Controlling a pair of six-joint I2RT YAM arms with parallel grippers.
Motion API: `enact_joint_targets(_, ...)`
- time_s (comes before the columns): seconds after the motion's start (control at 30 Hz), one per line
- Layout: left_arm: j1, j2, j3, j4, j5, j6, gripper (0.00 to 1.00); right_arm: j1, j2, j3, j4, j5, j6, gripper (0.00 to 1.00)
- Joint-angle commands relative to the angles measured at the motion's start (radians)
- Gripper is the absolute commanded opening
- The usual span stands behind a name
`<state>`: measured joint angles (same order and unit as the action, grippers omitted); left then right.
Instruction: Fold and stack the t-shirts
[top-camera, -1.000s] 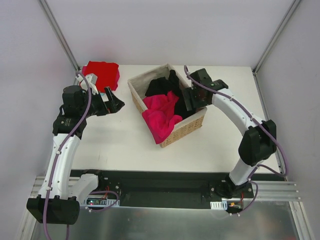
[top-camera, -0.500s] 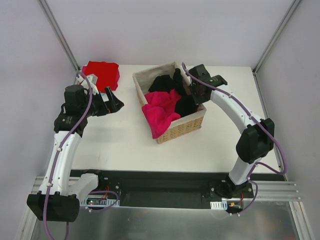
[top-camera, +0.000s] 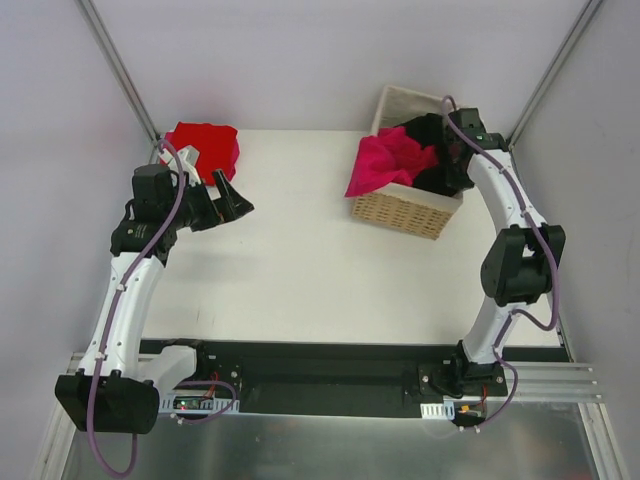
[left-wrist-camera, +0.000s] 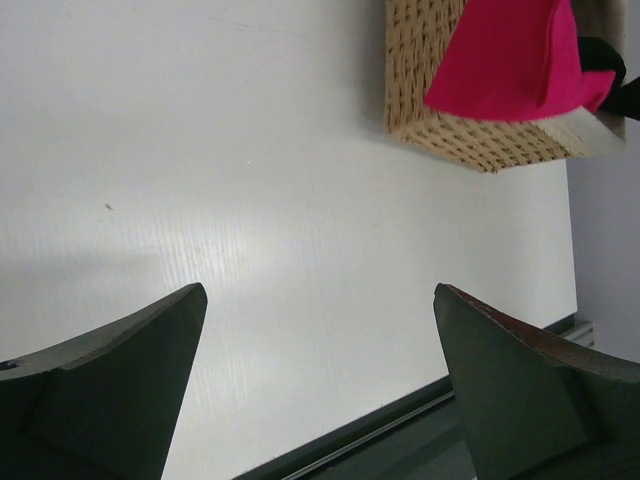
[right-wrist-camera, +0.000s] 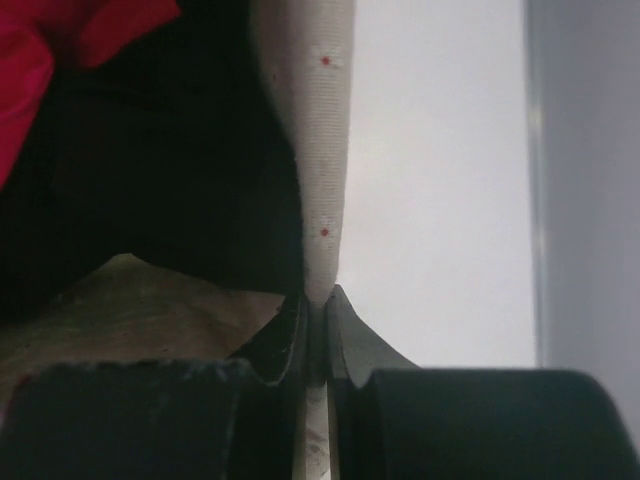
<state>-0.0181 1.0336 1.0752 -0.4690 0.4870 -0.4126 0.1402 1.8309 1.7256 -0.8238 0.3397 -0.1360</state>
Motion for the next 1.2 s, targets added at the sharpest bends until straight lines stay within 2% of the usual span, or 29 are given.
enact_joint_targets(0.0, 0.003, -0.050, 0.022, 0.000, 0.067, -0.057, 0.97, -0.096, 0.117, 0.048, -0.063, 0.232, -0.161, 0.01)
enact_joint_targets(0.13, 0.004, -0.073, 0.020, -0.002, 0.088, -0.068, 0.97, -0.172, 0.163, 0.094, -0.058, 0.229, -0.246, 0.01)
enact_joint_targets(0.33, 0.003, -0.069, 0.028, -0.011, 0.104, -0.091, 0.97, -0.231, 0.192, 0.074, -0.015, 0.482, -0.390, 0.01)
enact_joint_targets(0.53, 0.003, -0.034, 0.018, -0.011, 0.153, -0.124, 0.96, -0.290, 0.162, 0.014, 0.162, 0.688, -0.543, 0.01)
enact_joint_targets(0.73, 0.003, 0.029, 0.057, -0.011, 0.183, -0.126, 0.95, -0.346, 0.137, 0.026, 0.215, 0.686, -0.554, 0.01)
enact_joint_targets(0.9, -0.003, 0.063, 0.071, -0.011, 0.206, -0.134, 0.94, -0.347, 0.131, 0.031, 0.314, 0.702, -0.643, 0.01)
enact_joint_targets(1.0, -0.008, 0.062, 0.069, -0.011, 0.213, -0.130, 0.94, -0.346, 0.126, 0.032, 0.403, 0.754, -0.703, 0.02)
enact_joint_targets(1.17, -0.008, 0.056, 0.062, -0.011, 0.225, -0.126, 0.94, -0.344, 0.123, 0.045, 0.623, 0.849, -0.781, 0.09)
